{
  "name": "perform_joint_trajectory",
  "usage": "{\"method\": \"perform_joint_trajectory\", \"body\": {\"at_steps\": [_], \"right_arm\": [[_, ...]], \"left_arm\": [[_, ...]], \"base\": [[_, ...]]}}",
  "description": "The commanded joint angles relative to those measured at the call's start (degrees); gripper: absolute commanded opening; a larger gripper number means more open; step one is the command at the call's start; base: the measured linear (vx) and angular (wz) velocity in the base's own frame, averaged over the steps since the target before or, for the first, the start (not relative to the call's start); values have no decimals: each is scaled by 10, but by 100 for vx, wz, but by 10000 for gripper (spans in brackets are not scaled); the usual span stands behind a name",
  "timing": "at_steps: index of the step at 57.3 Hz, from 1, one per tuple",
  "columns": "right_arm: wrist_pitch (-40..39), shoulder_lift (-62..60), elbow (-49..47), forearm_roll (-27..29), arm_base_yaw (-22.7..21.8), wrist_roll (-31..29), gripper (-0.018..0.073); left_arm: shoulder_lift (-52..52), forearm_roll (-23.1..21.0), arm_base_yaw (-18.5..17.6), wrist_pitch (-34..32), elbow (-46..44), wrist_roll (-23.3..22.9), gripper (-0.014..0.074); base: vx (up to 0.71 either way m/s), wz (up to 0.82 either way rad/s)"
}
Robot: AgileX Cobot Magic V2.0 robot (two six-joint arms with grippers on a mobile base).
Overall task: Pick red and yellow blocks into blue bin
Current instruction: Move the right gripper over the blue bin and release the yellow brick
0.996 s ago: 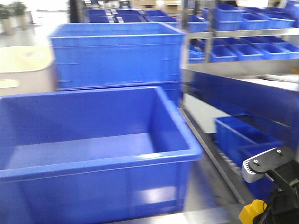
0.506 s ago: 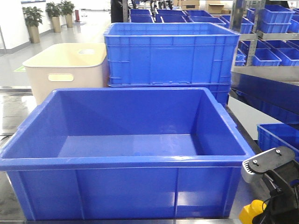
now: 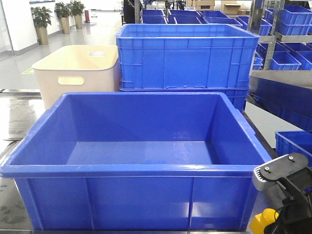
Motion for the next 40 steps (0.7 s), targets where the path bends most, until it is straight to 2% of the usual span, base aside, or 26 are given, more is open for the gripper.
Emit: {"method": "perform_joint_trajectory", "body": {"at_steps": [1,34,40], "right_arm": [[-24,-12,-15,-3,0,-5,269],[-26,-12,-18,11,0,-5,269],[8,-12,-53,27,0,-5,269]], "left_arm": [[-1,-11,-5,-37,-14,0,237],[-1,-11,-5,-37,-14,0,237],[-1,-11,-5,-37,-14,0,237]], "base": [[0,0],[0,0],[0,0]]}}
